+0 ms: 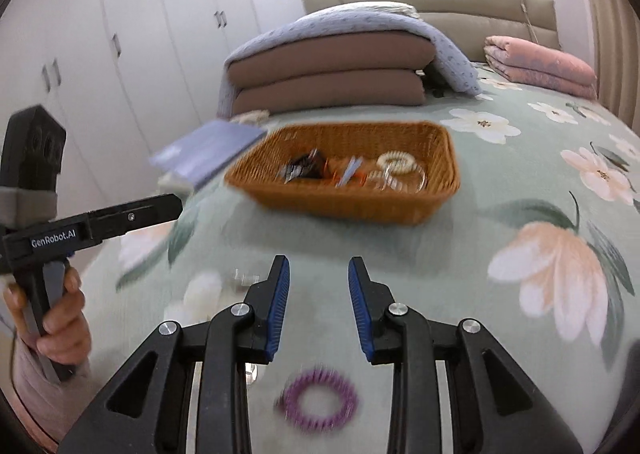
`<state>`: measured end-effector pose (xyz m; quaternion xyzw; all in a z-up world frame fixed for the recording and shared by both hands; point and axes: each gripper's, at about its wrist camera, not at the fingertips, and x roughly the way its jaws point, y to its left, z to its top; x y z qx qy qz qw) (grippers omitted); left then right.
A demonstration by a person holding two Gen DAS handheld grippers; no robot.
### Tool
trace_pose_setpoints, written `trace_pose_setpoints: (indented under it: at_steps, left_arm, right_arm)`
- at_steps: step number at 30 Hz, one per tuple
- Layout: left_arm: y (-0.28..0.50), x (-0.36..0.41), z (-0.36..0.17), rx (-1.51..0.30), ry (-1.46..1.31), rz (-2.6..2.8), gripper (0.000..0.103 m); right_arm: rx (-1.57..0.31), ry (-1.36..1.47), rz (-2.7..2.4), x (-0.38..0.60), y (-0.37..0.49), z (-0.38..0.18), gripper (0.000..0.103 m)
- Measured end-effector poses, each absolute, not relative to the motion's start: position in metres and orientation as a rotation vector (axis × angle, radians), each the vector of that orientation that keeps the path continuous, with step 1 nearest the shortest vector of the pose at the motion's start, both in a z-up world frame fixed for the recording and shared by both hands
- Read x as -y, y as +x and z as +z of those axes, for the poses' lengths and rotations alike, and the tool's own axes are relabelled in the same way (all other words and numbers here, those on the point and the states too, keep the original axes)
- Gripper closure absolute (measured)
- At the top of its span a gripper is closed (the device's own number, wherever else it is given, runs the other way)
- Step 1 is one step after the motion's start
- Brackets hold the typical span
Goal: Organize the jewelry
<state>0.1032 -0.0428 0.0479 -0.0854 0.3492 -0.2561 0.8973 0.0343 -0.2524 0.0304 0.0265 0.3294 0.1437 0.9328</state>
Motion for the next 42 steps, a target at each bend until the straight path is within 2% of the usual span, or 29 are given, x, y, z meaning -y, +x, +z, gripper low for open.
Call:
trace_pose_setpoints:
  at_steps: [12,22,30,31,33,34,35,37,42]
  left_arm:
    - [0.040,0.056,-0.028,-0.888,-0.126,-0.574,0.059]
    - [0.035,0.097,-0.047,-0.932,-0.003,-0.561,0.059]
    - [0.043,0.100,-0.052,-0.937,-0.013,-0.547,0.060]
    - [0.042,0.100,-0.052,-0.934,-0.009,-0.543,0.061]
    - [0.043,0.101,-0.052,-0.928,0.001,-0.528,0.070]
    - [0.044,0.101,-0.053,-0.931,0.001,-0.522,0.081]
    - [0.045,0.100,-0.054,-0.936,-0.005,-0.524,0.087]
    - [0.047,0.097,-0.055,-0.941,-0.027,-0.526,0.092]
    - [0.050,0.089,-0.056,-0.948,-0.074,-0.535,0.093]
  right_arm:
    - [-0.814,0.174,0.278,0.289,-0.009,-0.030,0.069]
    - [-0.825,0.104,0.275,0.273,-0.019,-0.037,0.070]
    - [-0.783,0.099,0.342,0.267,-0.031,-0.028,0.070]
    - [-0.775,0.086,0.371,0.261,-0.033,-0.026,0.070]
    - [-0.773,0.053,0.405,0.251,-0.036,-0.026,0.070]
    - [-0.778,0.032,0.415,0.245,-0.037,-0.028,0.070]
    - [-0.783,0.014,0.417,0.240,-0.036,-0.029,0.070]
    - [-0.797,-0.016,0.424,0.231,-0.033,-0.032,0.072]
    - [-0.827,-0.048,0.422,0.221,-0.021,-0.039,0.075]
